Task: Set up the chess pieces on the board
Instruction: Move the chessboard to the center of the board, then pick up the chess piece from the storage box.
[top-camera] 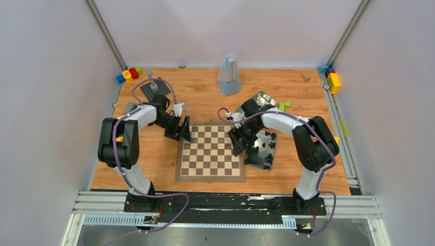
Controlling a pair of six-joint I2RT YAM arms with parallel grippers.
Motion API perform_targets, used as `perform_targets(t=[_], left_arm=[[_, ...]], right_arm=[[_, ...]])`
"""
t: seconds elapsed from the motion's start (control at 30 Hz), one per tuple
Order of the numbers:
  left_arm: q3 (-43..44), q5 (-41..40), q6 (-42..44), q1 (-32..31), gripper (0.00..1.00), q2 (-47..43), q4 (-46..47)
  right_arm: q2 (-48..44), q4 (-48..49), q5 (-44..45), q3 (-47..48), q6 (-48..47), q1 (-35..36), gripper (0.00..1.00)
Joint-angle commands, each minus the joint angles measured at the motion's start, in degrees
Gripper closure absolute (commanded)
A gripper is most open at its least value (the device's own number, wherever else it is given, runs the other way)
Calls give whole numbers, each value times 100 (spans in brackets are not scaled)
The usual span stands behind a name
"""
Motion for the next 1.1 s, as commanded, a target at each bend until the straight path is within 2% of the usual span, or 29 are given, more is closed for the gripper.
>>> perform_targets(t=[0.0,0.3,0.43,0.63,0.83,1.07], left_arm=[[48,961,-84,-274,9,-1,-151],[252,540,-5,-270,5,-145,-171],[279,129,86,-259,3,-521,-96],[285,-777,255,-259,0,-1233,160],[383,-1628,457,-257,0,-2066,396],[512,-1716,636,-269,0,-2800,256]], right_arm=[[-351,440,-158,61,-262,70,27],[-959,363,523,62,-460,-86,27],[-1342,214,809,99,-514,-179,27],[-1973,195,1443,-354,-491,-392,28],[-2334,247,1639,-772,-366,-970,32],[-2274,659,1976,-1125,-319,-1274,43]])
